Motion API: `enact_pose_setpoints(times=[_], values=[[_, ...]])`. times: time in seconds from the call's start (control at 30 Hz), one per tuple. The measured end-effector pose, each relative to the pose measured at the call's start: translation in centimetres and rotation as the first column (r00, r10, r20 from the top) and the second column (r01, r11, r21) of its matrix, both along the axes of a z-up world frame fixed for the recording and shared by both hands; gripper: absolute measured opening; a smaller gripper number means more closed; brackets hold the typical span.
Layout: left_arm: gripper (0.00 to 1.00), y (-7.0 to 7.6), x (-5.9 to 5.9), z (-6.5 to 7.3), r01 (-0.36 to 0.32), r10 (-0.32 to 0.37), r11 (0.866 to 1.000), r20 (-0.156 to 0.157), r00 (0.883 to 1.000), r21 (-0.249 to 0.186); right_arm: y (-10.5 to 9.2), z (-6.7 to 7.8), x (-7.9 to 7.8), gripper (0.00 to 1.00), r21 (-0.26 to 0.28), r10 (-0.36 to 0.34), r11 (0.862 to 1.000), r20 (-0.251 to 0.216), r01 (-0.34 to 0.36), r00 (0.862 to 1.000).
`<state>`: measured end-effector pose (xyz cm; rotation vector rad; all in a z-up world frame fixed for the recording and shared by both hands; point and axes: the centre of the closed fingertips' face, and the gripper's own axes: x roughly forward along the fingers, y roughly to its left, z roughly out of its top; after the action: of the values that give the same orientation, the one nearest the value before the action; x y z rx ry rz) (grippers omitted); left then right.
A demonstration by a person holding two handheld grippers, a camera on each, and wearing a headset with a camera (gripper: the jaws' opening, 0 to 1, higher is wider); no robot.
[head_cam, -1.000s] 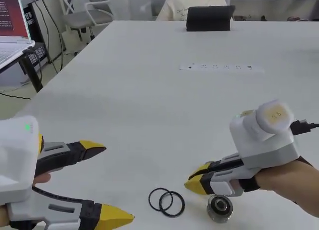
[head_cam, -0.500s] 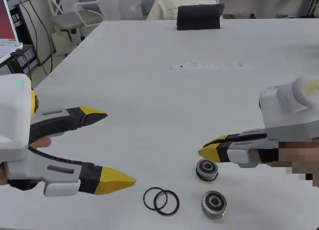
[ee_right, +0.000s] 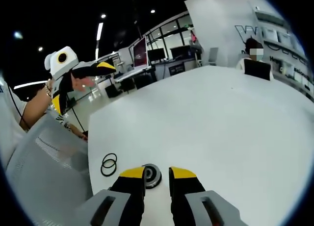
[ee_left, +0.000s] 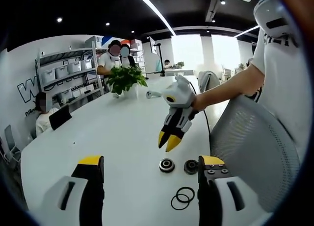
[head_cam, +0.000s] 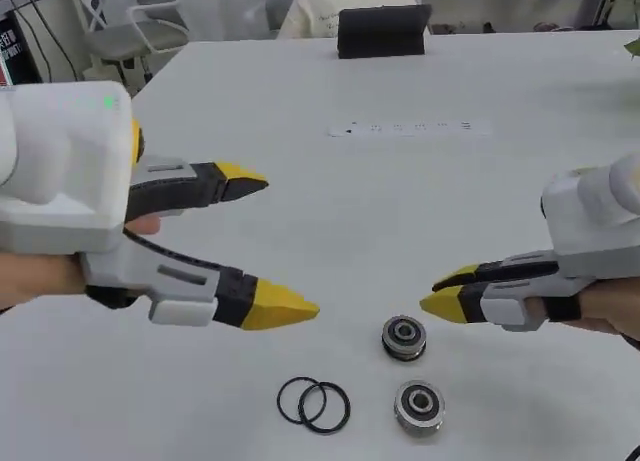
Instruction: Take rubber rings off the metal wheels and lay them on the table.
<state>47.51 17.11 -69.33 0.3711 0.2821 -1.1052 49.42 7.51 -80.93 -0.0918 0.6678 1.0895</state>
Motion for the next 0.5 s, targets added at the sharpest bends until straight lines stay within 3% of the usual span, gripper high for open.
enact_pose_setpoints(times=[0.13, 0.23, 0.5], values=[[0.71, -2.0, 0.8, 0.6, 0.037, -0.037, 0.999, 0.034, 0.999, -0.017, -0.6, -1.1, -0.2, 0.16, -0.028, 0.004, 1.0, -0.021, -0.005, 1.0], [0.7, -3.3, 1.0, 0.4, 0.057, -0.056, 0.998, 0.038, 0.998, -0.032, -0.7, -1.5, -0.4, 0.17, -0.041, 0.013, 0.999, -0.025, -0.014, 1.0], [0.59, -5.9, 1.4, -1.9, 0.097, -0.097, 0.995, 0.043, 0.994, 0.018, -0.9, -2.6, -0.9, 0.18, -0.074, 0.042, 0.996, -0.042, -0.045, 0.998]])
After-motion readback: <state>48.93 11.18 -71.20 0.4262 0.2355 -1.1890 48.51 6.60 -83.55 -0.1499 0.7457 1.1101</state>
